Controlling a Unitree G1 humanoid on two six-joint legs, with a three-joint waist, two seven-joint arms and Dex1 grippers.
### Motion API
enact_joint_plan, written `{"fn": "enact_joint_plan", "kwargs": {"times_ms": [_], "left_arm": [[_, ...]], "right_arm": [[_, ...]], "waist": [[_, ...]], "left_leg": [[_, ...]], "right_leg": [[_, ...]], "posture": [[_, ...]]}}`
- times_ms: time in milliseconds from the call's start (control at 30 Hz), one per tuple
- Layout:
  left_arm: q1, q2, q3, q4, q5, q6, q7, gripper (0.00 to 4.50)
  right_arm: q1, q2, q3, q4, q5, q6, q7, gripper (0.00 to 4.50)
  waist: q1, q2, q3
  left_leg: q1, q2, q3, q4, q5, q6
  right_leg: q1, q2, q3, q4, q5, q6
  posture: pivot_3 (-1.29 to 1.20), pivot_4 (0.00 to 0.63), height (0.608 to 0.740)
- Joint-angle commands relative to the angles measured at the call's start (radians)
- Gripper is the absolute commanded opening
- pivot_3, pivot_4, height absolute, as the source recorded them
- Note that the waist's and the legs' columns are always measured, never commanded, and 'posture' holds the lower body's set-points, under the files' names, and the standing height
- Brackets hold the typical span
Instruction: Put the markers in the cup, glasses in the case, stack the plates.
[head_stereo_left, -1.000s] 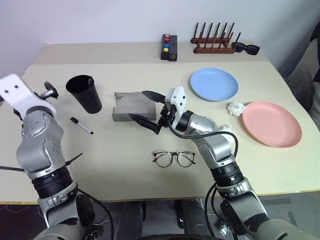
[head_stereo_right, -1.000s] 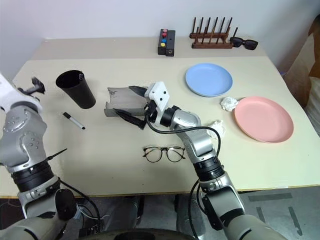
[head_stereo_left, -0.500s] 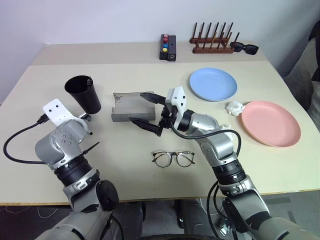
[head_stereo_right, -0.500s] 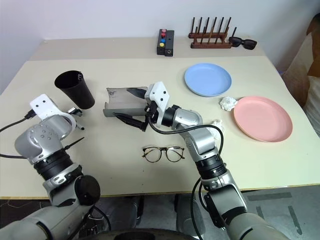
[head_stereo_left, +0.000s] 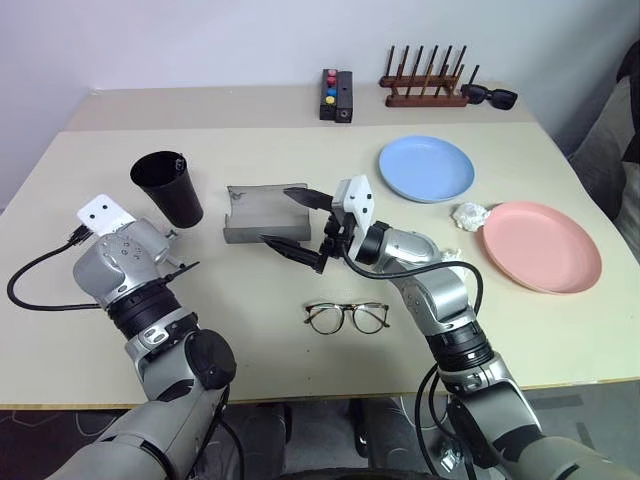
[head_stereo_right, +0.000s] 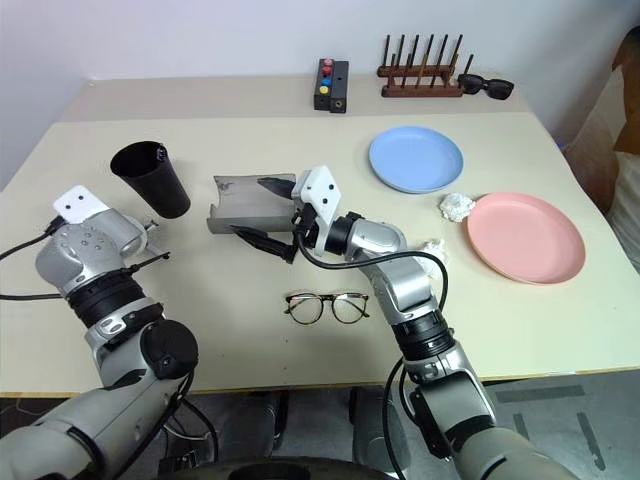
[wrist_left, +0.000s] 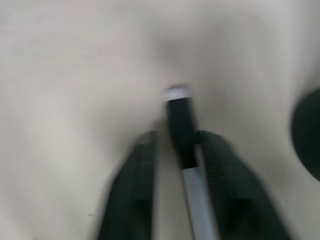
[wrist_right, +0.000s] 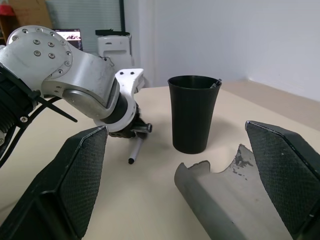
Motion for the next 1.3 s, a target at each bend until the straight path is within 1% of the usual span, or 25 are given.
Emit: {"fn": "enact_joint_plan", "kwargs": {"times_ms": [33,167,233,267,367,400,500,633,733,900,1000,1167,1300], "left_arm": [[0.000,0.004,0.006,0.000,0.001,-0.014,0.003,0.03],[0.042,0.050,-0.086,-0.057,0.052,-0.102,-0.019,0.03],[0.053,0.063,-0.106,-0.076,0.063,-0.142,-0.024,0.03],[0.071,0.083,-0.142,-0.102,0.075,-0.215,-0.059,0.03],[0.132,0.146,-0.249,-0.240,0.039,-0.529,-0.303,0.03],[0.147,0.161,-0.275,-0.271,0.035,-0.606,-0.353,0.03],[0.154,0.194,-0.325,-0.291,0.057,-0.717,-0.400,0.03],[0.126,0.266,-0.471,-0.228,0.095,-0.889,-0.560,0.03],[0.117,0.288,-0.514,-0.139,0.113,-0.948,-0.606,0.03],[0.106,0.302,-0.525,0.027,0.126,-1.066,-0.634,0.03],[0.114,0.302,-0.522,0.093,0.131,-1.124,-0.640,0.03],[0.147,0.294,-0.522,0.148,0.134,-1.177,-0.641,0.03],[0.189,0.286,-0.522,0.155,0.141,-1.191,-0.630,0.03]], "right_arm": [[-0.002,0.002,-0.004,-0.050,0.005,-0.011,0.000,4.50],[-0.004,0.003,-0.003,-0.049,0.006,-0.010,0.002,4.50],[-0.004,0.002,-0.003,-0.048,0.007,-0.009,0.003,4.50],[-0.005,0.002,-0.003,-0.049,0.008,-0.009,0.004,4.50],[-0.007,0.007,-0.005,-0.054,0.021,-0.003,0.010,4.50],[-0.006,0.009,-0.006,-0.057,0.026,0.000,0.011,4.50],[-0.005,0.013,-0.010,-0.063,0.038,0.006,0.014,4.50],[-0.011,0.035,-0.027,-0.061,0.057,0.014,-0.006,4.50],[-0.018,0.045,-0.031,-0.053,0.060,0.010,-0.020,4.50],[-0.017,0.060,-0.038,-0.054,0.062,0.007,-0.041,4.50],[-0.011,0.066,-0.045,-0.062,0.069,0.014,-0.055,4.50],[-0.006,0.064,-0.050,-0.073,0.083,0.024,-0.061,4.50],[-0.003,0.065,-0.053,-0.080,0.092,0.030,-0.057,4.50]], "waist": [[-0.001,0.000,0.000],[-0.004,0.000,0.000],[-0.005,0.000,0.000],[-0.004,-0.001,0.000],[-0.003,-0.001,0.001],[-0.003,-0.001,0.001],[0.004,-0.001,0.001],[0.004,-0.001,0.000],[0.000,-0.001,0.000],[-0.015,-0.001,0.001],[-0.020,-0.001,0.001],[-0.022,-0.001,0.001],[-0.025,-0.001,0.001]], "left_leg": [[0.000,0.000,0.000,0.000,0.000,0.000],[0.000,0.000,0.000,0.000,0.000,0.000],[-0.001,0.000,0.000,0.000,0.000,0.000],[-0.001,0.000,0.000,-0.001,0.000,0.000],[-0.002,0.000,0.000,-0.001,0.000,0.000],[-0.003,0.000,0.000,-0.001,0.000,-0.001],[-0.004,0.000,0.001,-0.001,0.000,-0.001],[-0.003,0.000,0.001,-0.001,0.000,-0.001],[-0.002,0.000,0.001,-0.001,0.000,-0.001],[-0.002,0.000,0.001,-0.002,0.000,0.000],[-0.003,0.000,0.000,-0.001,0.000,0.000],[-0.003,0.000,0.000,-0.001,0.000,0.000],[-0.003,0.000,0.000,-0.001,0.000,0.000]], "right_leg": [[0.000,0.000,0.000,0.000,0.000,0.000],[0.000,0.000,0.000,0.000,0.000,0.000],[-0.001,0.000,0.000,0.000,0.000,0.000],[-0.001,0.000,0.000,0.000,0.000,0.000],[-0.003,0.000,0.000,0.000,0.000,0.000],[-0.004,0.000,0.000,-0.001,0.000,0.000],[-0.004,-0.001,0.000,-0.001,0.000,0.000],[-0.002,0.000,0.000,-0.002,0.000,0.000],[-0.002,0.000,0.000,-0.002,0.000,0.000],[-0.003,0.000,0.000,-0.001,0.000,0.000],[-0.003,0.000,0.000,-0.001,0.000,0.000],[-0.003,0.000,0.000,-0.001,0.000,0.000],[-0.003,0.000,0.000,0.000,0.000,0.000]], "posture": [[0.00,0.150,0.740],[0.00,0.150,0.740],[0.00,0.150,0.740],[0.00,0.150,0.740],[0.00,0.150,0.740],[0.00,0.150,0.740],[0.00,0.150,0.740],[0.00,0.150,0.740],[0.00,0.150,0.740],[0.00,0.150,0.740],[0.00,0.150,0.740],[0.00,0.150,0.740],[0.00,0.150,0.740]]}}
